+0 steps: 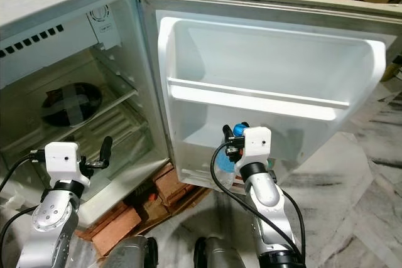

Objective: Restocking fridge

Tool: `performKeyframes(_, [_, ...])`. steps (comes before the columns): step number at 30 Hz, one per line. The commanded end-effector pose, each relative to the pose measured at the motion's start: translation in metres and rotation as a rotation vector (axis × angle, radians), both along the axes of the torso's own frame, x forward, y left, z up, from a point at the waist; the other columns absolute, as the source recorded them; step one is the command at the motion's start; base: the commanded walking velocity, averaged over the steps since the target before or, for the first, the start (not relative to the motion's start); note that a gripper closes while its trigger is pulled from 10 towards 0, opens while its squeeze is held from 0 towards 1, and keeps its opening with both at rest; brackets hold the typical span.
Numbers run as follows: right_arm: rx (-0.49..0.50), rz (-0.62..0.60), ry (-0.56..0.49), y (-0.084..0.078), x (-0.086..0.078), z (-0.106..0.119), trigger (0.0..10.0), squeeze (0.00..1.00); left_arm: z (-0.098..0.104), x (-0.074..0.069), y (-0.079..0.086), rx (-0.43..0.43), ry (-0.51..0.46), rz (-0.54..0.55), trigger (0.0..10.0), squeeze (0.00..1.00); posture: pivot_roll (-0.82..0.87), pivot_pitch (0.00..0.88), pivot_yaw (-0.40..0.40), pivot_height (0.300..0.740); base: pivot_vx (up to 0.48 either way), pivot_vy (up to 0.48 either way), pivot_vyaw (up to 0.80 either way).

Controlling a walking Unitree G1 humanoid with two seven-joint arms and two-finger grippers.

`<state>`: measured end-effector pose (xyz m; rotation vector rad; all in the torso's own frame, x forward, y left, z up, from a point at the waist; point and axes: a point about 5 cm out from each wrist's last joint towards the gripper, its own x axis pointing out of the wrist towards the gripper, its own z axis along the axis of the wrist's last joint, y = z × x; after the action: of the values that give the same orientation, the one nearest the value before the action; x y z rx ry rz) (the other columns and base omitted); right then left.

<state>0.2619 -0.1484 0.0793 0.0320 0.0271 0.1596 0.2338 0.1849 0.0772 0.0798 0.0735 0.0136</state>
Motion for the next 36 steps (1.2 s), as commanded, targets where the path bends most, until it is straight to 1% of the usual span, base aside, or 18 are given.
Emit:
performKeyframes(1, [0.005, -0.002, -0.017, -0.0019, -0.0006, 0.0046, 10.0, 0.0, -0.0068, -0.003, -0.0008, -0.003, 0.034, 0.003, 10.0, 0.0, 0.05, 0.111, -0.027, 0.702, 0.0, 0.0, 0.0])
performKeyframes(4, [0.007, 0.001, -0.015, -0.0021, -0.0009, 0.0046, 10.0, 0.0, -0.0073, -0.0033, -0.0032, -0.002, 0.036, -0.009, 10.0, 0.0, 0.05, 0.116, -0.026, 0.687, 0.0, 0.0, 0.0])
performKeyframes(6, [0.007, 0.003, -0.016, -0.0017, -0.0012, 0.0048, 10.0, 0.0, -0.0072, -0.003, -0.0035, -0.002, 0.037, -0.011, 10.0, 0.0, 0.05, 0.119, -0.025, 0.667, 0.0, 0.0, 0.0])
performKeyframes(8, [0.007, 0.004, -0.017, -0.0015, -0.0013, 0.0049, 10.0, 0.0, -0.0072, -0.0027, -0.0036, -0.003, 0.036, -0.011, 10.0, 0.0, 0.05, 0.12, -0.026, 0.662, 0.0, 0.0, 0.0])
performKeyframes(36, [0.0, 0.0, -0.02, -0.0005, 0.0032, 0.0055, 10.0, 0.0, -0.0046, 0.0015, -0.0039, 0.017, 0.032, -0.015, 10.0, 0.0, 0.06, 0.137, -0.02, 0.662, 0.0, 0.0, 0.0])
